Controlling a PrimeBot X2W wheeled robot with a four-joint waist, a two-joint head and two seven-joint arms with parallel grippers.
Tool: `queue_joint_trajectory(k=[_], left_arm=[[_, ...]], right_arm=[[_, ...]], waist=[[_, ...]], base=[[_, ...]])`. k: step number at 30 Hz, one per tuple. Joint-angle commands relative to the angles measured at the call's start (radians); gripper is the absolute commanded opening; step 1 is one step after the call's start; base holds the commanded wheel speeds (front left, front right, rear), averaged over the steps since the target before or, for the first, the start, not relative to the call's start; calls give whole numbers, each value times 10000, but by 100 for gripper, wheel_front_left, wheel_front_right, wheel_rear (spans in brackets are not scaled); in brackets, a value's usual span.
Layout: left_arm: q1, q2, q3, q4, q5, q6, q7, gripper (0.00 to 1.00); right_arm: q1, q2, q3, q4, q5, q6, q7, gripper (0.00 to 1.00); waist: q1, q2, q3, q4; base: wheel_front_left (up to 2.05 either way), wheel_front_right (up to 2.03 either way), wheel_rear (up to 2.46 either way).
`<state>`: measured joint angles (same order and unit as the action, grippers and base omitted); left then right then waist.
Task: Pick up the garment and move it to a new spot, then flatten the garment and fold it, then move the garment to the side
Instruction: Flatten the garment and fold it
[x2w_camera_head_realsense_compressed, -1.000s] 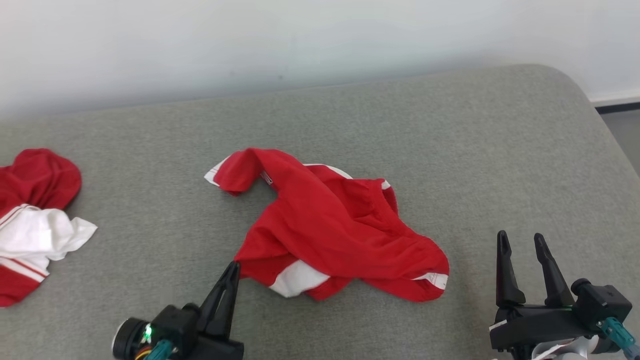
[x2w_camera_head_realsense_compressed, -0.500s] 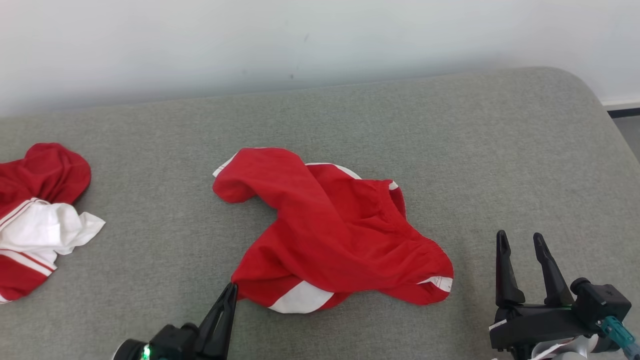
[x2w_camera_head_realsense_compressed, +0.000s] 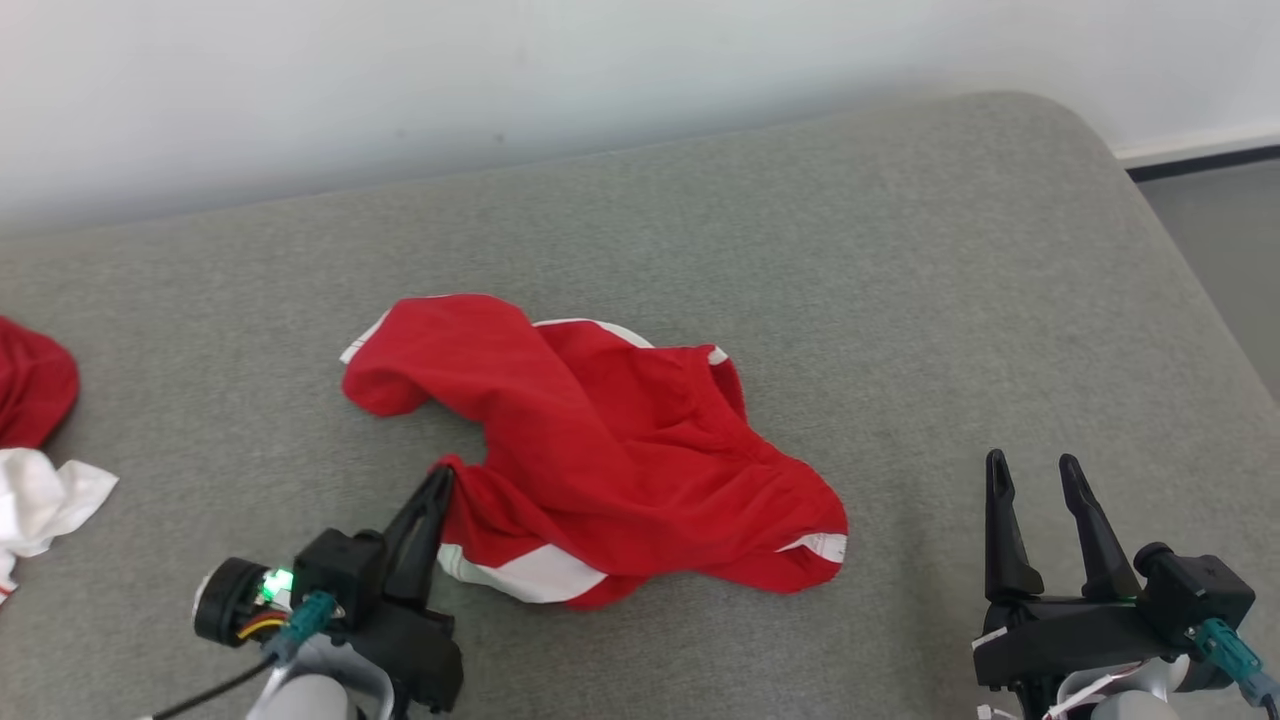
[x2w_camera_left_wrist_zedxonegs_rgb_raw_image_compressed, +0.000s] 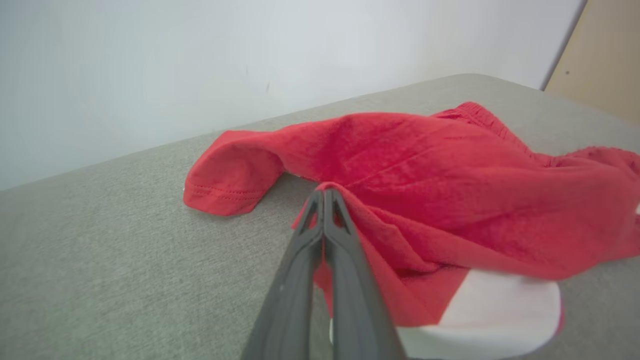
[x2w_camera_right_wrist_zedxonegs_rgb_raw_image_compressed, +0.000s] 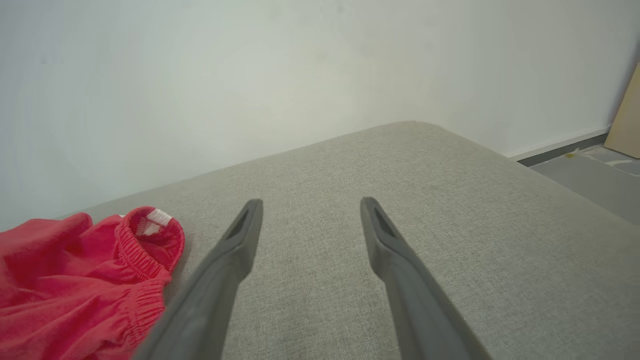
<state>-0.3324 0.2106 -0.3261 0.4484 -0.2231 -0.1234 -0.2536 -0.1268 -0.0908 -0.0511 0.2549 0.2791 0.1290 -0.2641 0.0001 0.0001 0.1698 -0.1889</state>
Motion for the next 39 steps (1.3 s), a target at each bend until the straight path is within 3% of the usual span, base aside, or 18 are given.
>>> queue_joint_trajectory(k=[1, 10, 11, 12, 13, 29, 39], left_arm=[[-263, 85, 17, 315, -61, -26, -57, 0], [-742, 120, -81, 1266, -266, -73, -118, 0], [-756, 106, -55, 1221, -275, -75, -123, 33], [-736, 67, -42, 1180, -288, -77, -124, 74], [-688, 49, 2, 1117, -302, -77, -125, 100], [1803, -64, 1226, -1303, -143, 339, -113, 100], [2714, -764, 2190, -2504, -27, 608, -114, 100]], right_arm=[[-106, -3, -40, 31, 27, 36, -14, 100], [-27, 68, -139, 60, -5, 36, -13, 100], [4, 76, -162, 57, -15, 36, -13, 100], [23, 84, -214, 64, -13, 36, -13, 100], [29, 91, -218, 64, -15, 36, -13, 100], [194, 66, -238, -15, -20, 36, -13, 100], [365, -210, 368, 11, 111, 36, -13, 100]], waist=[[-1, -1, 180, -359], [-1, -1, 170, -530], [-1, -1, 157, -486], [-1, -1, 141, -414], [-1, -1, 127, -352], [-1, -1, -67, 626], [-1, -1, -67, 872]], base=[[0, 0, 0], [0, 0, 0], [0, 0, 0], [0, 0, 0], [0, 0, 0], [0, 0, 0], [0, 0, 0]])
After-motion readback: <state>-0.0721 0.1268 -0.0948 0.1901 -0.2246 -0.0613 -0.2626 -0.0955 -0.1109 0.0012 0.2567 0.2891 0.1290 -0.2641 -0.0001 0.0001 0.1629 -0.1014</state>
